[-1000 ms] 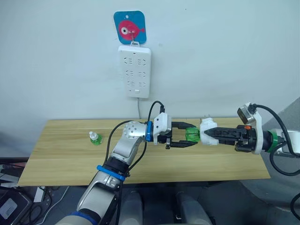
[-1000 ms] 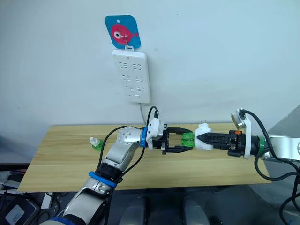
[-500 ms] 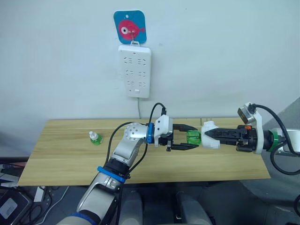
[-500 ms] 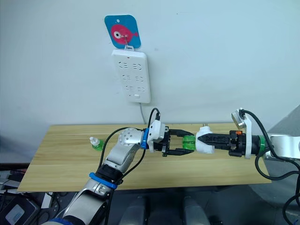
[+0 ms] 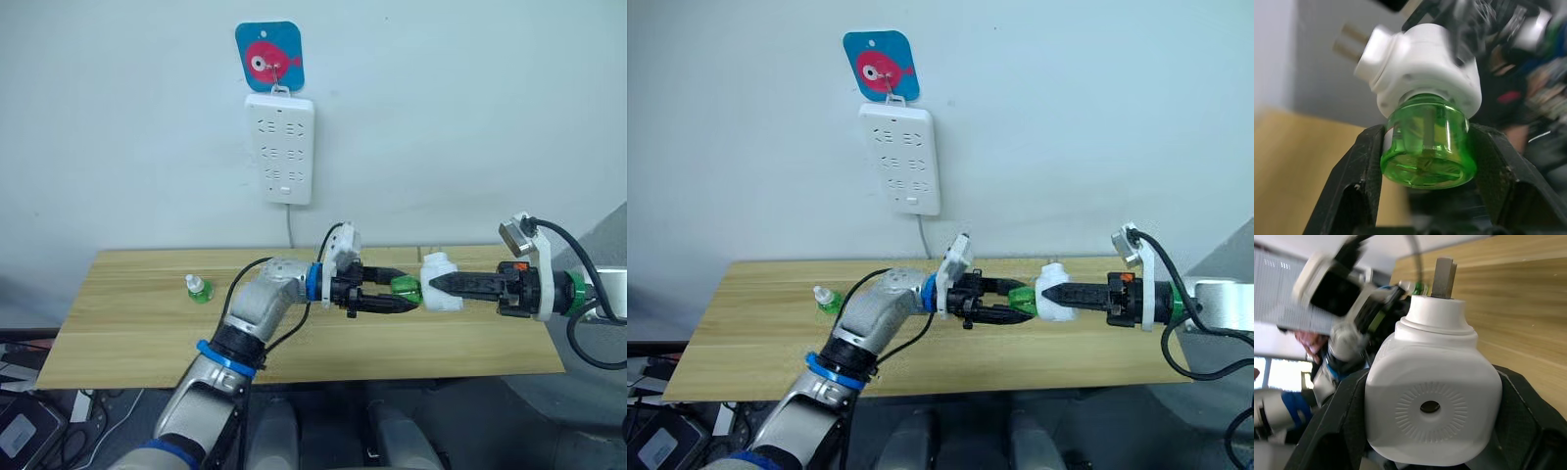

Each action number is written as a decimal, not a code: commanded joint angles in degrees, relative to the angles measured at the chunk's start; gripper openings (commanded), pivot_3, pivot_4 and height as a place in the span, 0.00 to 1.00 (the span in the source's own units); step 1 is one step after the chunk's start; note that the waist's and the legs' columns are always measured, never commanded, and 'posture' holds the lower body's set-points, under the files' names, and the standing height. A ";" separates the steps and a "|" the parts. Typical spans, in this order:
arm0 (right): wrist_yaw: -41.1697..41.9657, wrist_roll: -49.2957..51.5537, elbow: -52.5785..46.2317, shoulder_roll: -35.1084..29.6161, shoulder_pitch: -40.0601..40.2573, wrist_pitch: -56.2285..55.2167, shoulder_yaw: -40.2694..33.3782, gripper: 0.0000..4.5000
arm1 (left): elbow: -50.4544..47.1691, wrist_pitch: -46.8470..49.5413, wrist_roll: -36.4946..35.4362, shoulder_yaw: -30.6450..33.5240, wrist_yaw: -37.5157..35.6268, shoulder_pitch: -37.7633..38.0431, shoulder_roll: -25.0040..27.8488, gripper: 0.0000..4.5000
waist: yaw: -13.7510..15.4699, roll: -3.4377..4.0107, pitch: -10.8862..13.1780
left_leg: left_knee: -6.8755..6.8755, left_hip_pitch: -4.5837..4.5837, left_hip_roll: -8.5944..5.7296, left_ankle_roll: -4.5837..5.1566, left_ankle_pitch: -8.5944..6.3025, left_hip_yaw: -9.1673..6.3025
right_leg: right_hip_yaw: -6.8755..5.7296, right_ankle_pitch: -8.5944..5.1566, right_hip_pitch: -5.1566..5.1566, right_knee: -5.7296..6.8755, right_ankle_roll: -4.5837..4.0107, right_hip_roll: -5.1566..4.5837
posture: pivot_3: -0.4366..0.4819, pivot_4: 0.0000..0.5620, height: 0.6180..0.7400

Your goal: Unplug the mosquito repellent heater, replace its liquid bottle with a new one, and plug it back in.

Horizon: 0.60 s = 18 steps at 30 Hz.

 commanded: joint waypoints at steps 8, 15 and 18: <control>10.57 -8.48 -3.59 -0.12 -2.83 1.87 -0.16 0.68 | 11.43 27.14 -10.24 5.80 1.37 -6.47 0.73 0.67 | 0.07 0.03 0.32 | -0.01 -0.05 -0.01 0.04 -0.03 -0.03 | -0.06 -0.02 -0.01 -0.07 0.00 0.00 | 0.66 0.37 1.00; 9.79 -7.64 -3.12 0.37 -0.90 1.71 -1.76 0.68 | 16.54 20.59 -8.50 12.98 6.50 -8.36 -0.73 1.00 | 0.17 0.01 0.35 | 0.01 -0.07 -0.02 0.05 -0.03 -0.01 | -0.04 -0.03 -0.01 -0.06 0.01 -0.03 | 0.66 0.35 1.00; 7.94 -6.57 -1.28 0.98 0.33 0.69 -3.00 0.68 | 10.95 11.61 -5.76 13.13 4.07 -6.51 2.88 1.00 | -0.05 0.01 0.35 | 0.03 -0.06 -0.02 0.05 -0.03 0.02 | -0.01 -0.03 -0.01 -0.05 0.01 -0.03 | 0.66 0.34 1.00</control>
